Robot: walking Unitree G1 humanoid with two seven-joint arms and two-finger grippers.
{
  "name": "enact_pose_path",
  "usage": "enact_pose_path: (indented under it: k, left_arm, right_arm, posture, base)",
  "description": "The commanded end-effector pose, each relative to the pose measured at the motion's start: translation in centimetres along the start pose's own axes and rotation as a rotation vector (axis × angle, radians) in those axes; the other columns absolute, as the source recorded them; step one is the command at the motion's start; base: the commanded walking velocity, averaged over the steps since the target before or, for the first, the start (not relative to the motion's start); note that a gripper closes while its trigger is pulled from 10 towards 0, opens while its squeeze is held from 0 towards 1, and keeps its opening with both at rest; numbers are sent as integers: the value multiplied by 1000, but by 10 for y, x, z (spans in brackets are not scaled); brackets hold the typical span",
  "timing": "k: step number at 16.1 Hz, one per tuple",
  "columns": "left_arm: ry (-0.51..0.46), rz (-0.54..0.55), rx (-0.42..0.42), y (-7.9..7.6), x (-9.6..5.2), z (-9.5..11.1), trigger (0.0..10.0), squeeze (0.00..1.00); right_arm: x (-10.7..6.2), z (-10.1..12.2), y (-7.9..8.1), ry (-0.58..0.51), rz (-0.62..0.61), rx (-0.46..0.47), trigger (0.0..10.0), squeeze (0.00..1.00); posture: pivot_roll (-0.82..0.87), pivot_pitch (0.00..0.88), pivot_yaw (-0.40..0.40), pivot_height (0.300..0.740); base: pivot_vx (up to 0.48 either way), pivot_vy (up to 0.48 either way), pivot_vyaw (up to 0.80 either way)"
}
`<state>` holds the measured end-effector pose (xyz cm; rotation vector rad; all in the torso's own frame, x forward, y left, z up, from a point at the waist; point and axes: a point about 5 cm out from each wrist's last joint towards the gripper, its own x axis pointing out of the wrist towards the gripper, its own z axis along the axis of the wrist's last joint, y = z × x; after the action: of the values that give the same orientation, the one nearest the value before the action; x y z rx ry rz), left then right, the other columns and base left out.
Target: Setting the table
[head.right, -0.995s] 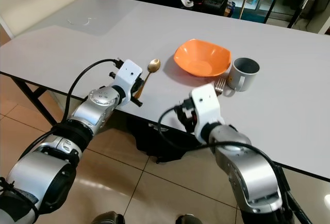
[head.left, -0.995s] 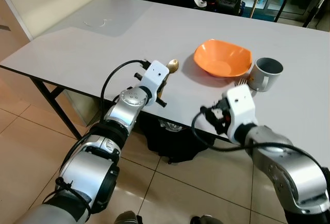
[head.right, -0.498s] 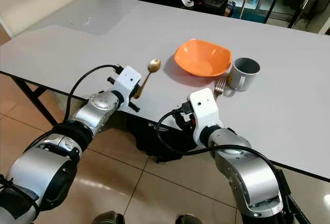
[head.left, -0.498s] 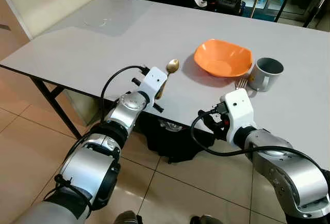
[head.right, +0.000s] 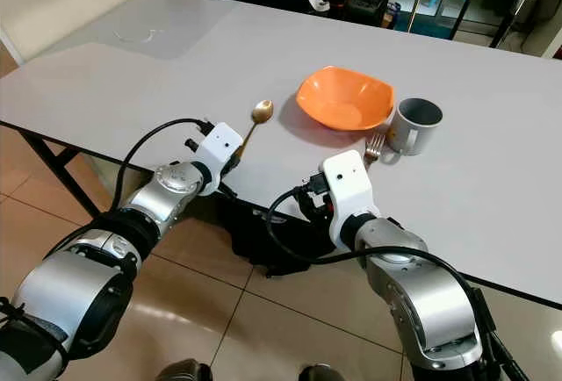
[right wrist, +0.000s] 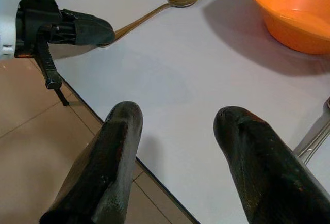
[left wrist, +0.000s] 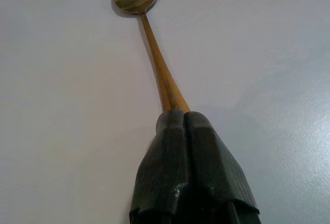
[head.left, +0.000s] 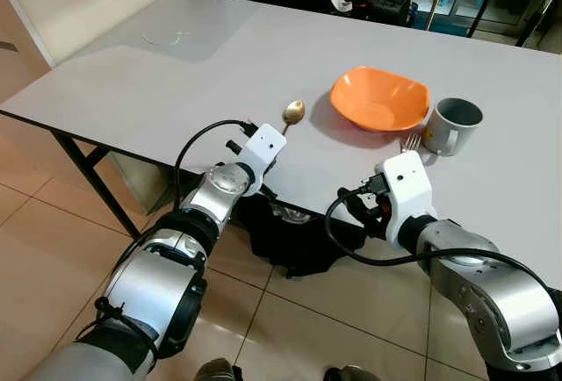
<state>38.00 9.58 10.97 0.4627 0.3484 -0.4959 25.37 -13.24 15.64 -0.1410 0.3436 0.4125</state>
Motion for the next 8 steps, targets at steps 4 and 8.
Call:
enact_pose_path:
  k: [4, 8]
  left_arm:
    - [39, -45, 22, -5, 1, -4, 10000, 0]
    - [66, -62, 21, -7, 0, -10, 10000, 0]
  right_arm:
    - [-3, 4, 0, -4, 1, -28, 10000, 0]
    - [-3, 4, 0, -3, 6, -31, 10000, 0]
  posture:
    - [-60, 54, 2, 740]
    - [-57, 52, 3, 740]
  base:
    - [0, 0, 0]
    - [0, 0, 0]
